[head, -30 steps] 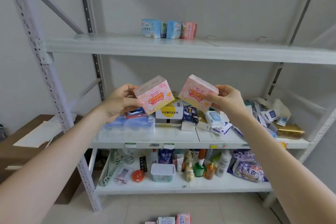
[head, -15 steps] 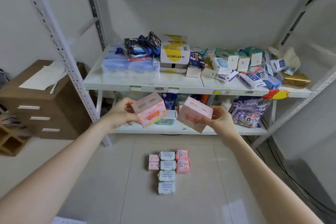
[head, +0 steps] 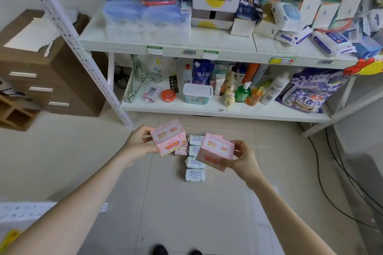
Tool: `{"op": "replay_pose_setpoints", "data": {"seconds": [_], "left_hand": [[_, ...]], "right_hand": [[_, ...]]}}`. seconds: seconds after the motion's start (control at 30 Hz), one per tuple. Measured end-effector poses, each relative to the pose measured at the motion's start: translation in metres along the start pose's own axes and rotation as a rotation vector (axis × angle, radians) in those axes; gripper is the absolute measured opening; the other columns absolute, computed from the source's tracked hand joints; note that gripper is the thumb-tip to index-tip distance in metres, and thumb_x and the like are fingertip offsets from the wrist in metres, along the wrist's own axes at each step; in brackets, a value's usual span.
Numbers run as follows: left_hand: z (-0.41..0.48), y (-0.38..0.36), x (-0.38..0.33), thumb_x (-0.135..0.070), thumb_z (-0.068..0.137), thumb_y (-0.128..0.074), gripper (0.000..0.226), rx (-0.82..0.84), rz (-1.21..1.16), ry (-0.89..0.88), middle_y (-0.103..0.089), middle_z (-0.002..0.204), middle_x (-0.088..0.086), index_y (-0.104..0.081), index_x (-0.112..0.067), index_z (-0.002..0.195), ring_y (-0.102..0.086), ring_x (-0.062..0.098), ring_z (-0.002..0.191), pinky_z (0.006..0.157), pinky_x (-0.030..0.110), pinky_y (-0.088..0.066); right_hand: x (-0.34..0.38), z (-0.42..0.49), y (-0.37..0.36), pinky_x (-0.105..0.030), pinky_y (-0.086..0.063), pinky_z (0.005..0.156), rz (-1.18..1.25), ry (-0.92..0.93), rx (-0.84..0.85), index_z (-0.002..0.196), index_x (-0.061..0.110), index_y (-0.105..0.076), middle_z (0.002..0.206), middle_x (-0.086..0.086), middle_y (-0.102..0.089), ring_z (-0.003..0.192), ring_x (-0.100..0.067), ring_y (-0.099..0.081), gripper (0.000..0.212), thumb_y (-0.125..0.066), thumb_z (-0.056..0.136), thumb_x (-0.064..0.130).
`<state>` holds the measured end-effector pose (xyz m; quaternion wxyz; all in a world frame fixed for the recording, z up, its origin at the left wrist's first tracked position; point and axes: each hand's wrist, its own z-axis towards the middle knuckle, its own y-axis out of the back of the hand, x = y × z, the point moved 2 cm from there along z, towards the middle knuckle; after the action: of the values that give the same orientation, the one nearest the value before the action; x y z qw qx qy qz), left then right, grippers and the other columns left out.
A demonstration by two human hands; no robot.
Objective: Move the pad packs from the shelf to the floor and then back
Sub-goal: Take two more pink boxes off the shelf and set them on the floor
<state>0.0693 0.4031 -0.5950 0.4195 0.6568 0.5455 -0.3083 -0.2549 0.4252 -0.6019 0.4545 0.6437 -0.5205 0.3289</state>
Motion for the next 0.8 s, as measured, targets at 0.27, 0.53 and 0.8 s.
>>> {"op": "replay_pose_setpoints", "data": {"seconds": [0.27, 0.53, 0.8], "left_hand": [[0.09, 0.01, 0.098, 0.006, 0.055, -0.087, 0.064, 0.077, 0.111, 0.082, -0.067, 0.115, -0.003, -0.063, -0.018, 0.108, -0.061, 0.004, 0.108, 0.078, 0.024, -0.052], [0.199, -0.011, 0.224, 0.01, 0.054, -0.086, 0.065, 0.154, 0.122, 0.119, -0.066, 0.115, -0.001, -0.061, -0.017, 0.108, -0.063, 0.007, 0.107, 0.081, 0.023, -0.053], [0.307, -0.048, 0.359, 0.014, 0.055, -0.084, 0.065, 0.205, 0.137, 0.125, -0.064, 0.114, 0.0, -0.059, -0.015, 0.108, -0.063, 0.006, 0.103, 0.071, 0.014, -0.05]], "right_hand": [[-0.085, 0.041, -0.072, -0.015, -0.052, 0.067, 0.034, -0.077, 0.038, 0.104, 0.021, -0.056, 0.104, 0.011, -0.068, 0.091, 0.003, -0.064, 0.065, -0.093, 0.054, 0.003], [-0.212, 0.113, -0.136, -0.019, -0.056, 0.07, -0.001, -0.153, 0.023, 0.106, 0.015, -0.056, 0.106, 0.002, -0.067, 0.092, 0.001, -0.065, 0.071, -0.096, 0.048, 0.01], [-0.354, 0.191, -0.19, -0.019, -0.054, 0.074, -0.044, -0.16, 0.059, 0.103, 0.02, -0.057, 0.106, 0.003, -0.067, 0.097, -0.005, -0.065, 0.071, -0.098, 0.045, 0.02]]}}
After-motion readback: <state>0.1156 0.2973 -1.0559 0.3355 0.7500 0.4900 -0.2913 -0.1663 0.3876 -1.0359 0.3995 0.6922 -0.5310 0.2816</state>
